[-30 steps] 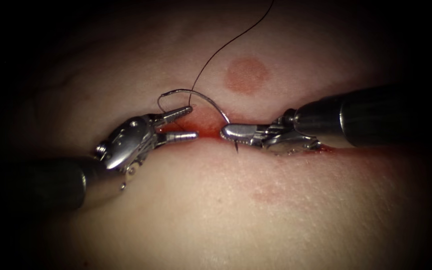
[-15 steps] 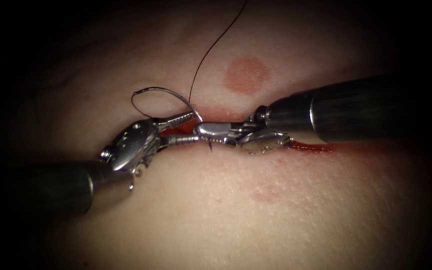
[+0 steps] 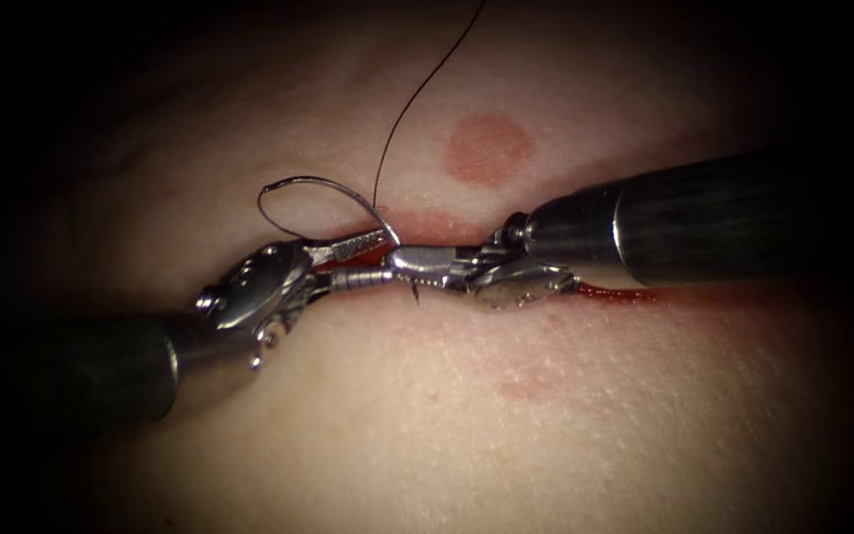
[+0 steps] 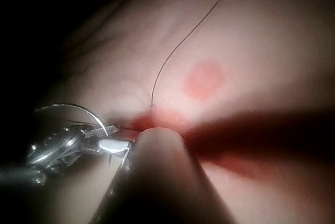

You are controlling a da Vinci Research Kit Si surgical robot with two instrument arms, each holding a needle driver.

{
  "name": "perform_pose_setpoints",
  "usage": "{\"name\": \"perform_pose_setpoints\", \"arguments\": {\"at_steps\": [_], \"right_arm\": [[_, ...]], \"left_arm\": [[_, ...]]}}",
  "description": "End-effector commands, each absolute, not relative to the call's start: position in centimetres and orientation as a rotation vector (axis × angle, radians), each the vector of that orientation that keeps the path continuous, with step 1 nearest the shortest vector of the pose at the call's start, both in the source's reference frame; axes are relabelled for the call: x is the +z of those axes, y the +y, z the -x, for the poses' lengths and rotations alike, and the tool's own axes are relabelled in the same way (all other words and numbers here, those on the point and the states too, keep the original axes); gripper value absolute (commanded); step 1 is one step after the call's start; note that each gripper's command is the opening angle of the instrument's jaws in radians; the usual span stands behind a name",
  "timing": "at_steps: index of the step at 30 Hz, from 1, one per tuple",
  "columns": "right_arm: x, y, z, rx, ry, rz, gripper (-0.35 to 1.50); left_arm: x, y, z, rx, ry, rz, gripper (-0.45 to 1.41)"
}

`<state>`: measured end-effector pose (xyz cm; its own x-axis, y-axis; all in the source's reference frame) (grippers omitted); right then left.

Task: Wound Closure
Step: Pass the needle to the left gripper to reposition.

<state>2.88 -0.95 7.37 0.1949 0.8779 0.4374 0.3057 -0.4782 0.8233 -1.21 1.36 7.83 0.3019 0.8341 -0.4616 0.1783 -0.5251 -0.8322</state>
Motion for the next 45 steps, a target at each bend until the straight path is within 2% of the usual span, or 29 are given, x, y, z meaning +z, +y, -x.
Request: {"name": "perform_pose_setpoints", "arguments": {"at_steps": [1,45], "right_arm": [[7.45,-0.96,-2.91,1.280,1.102,-1.894,-0.35],[7.56,-0.99,-2.99,1.259,1.102,-1.887,-0.35]], "left_arm": [[7.88,1.33,1.26,1.246,-0.905,1.896,0.36],[7.57,1.25,1.33,1.259,-1.000,1.871,0.34]]}}
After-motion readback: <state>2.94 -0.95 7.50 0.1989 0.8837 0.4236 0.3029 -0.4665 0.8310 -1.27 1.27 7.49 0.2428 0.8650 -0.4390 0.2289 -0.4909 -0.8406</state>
